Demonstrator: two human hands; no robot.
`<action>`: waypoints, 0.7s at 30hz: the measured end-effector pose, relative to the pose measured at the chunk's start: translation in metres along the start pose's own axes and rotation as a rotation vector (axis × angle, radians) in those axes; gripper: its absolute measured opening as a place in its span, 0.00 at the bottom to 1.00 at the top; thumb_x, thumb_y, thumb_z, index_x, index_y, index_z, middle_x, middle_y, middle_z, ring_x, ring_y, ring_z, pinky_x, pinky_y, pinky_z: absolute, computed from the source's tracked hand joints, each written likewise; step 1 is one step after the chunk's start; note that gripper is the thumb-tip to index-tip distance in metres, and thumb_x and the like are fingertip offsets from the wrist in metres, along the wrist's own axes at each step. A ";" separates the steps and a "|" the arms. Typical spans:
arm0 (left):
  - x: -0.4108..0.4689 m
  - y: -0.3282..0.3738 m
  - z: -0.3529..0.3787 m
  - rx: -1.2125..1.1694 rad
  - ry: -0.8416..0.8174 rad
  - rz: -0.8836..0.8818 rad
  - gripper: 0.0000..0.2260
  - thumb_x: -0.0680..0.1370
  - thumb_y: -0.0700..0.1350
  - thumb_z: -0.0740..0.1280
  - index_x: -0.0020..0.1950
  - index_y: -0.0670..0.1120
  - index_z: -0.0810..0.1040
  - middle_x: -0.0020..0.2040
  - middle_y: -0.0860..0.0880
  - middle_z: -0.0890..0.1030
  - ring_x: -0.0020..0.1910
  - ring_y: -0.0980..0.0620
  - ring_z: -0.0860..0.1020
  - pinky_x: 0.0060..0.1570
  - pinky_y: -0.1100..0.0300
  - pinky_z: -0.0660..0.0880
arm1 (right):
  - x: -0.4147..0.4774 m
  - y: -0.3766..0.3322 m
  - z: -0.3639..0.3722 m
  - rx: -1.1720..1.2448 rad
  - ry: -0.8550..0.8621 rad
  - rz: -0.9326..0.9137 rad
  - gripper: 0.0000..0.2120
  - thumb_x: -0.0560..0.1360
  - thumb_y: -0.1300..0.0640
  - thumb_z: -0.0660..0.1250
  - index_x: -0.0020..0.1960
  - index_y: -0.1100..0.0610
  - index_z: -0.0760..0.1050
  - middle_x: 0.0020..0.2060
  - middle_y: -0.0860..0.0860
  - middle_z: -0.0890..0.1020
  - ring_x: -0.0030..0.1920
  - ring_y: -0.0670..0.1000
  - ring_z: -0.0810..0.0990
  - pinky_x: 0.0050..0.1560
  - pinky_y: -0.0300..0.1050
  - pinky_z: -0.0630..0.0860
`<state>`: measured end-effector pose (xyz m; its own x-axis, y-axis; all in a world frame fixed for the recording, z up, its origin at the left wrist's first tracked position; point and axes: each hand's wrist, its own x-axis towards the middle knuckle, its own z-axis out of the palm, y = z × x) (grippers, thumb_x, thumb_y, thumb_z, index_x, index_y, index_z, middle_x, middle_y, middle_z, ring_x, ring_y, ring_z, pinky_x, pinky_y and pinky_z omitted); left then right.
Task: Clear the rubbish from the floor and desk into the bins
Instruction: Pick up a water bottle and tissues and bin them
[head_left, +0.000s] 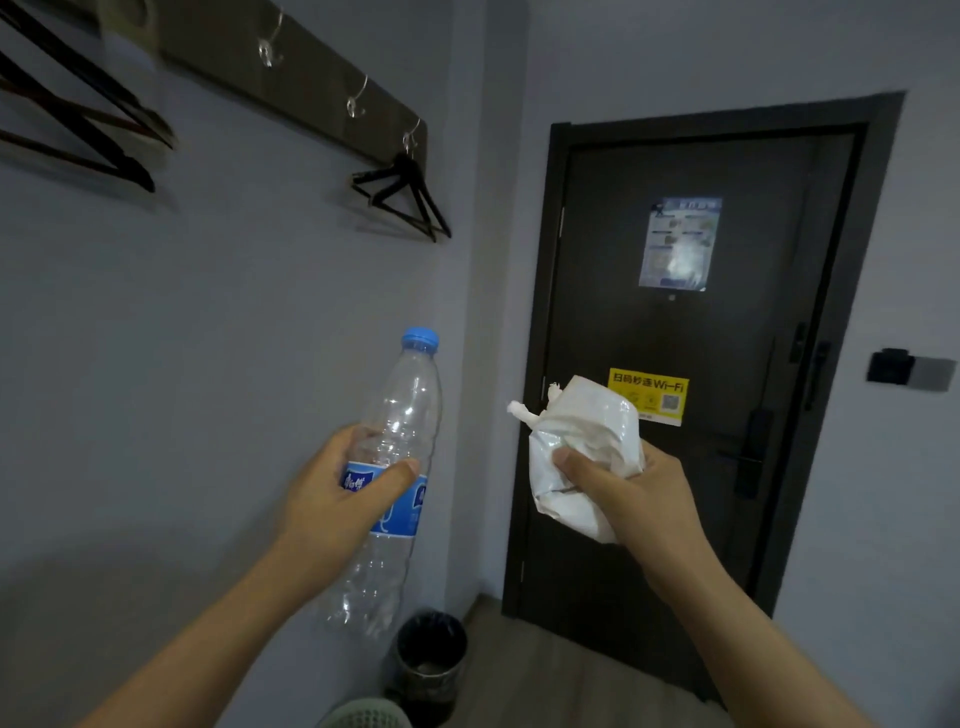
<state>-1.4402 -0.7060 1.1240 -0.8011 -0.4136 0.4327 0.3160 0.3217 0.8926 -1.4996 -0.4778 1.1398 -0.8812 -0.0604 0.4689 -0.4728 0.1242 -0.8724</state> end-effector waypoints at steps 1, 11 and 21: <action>0.016 -0.010 0.009 0.019 0.015 -0.006 0.11 0.75 0.44 0.70 0.56 0.50 0.75 0.41 0.52 0.80 0.32 0.63 0.80 0.26 0.72 0.71 | 0.020 0.013 0.002 -0.001 -0.018 0.010 0.06 0.70 0.54 0.75 0.45 0.50 0.80 0.37 0.47 0.85 0.38 0.44 0.84 0.36 0.37 0.79; 0.125 -0.134 0.050 0.148 0.096 -0.162 0.14 0.75 0.47 0.70 0.59 0.53 0.74 0.47 0.54 0.81 0.37 0.65 0.80 0.32 0.75 0.72 | 0.159 0.143 0.066 0.041 -0.215 0.200 0.08 0.70 0.43 0.70 0.42 0.46 0.77 0.37 0.44 0.83 0.35 0.37 0.82 0.31 0.29 0.72; 0.227 -0.281 0.055 0.168 0.112 -0.384 0.14 0.75 0.48 0.70 0.59 0.53 0.72 0.47 0.56 0.79 0.36 0.68 0.79 0.30 0.76 0.71 | 0.257 0.290 0.174 0.015 -0.279 0.462 0.16 0.76 0.43 0.65 0.52 0.55 0.81 0.45 0.52 0.85 0.46 0.49 0.84 0.42 0.41 0.77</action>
<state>-1.7388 -0.8430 0.9637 -0.7814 -0.6172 0.0922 -0.0894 0.2569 0.9623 -1.8638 -0.6296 0.9832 -0.9643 -0.2642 -0.0166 -0.0339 0.1857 -0.9820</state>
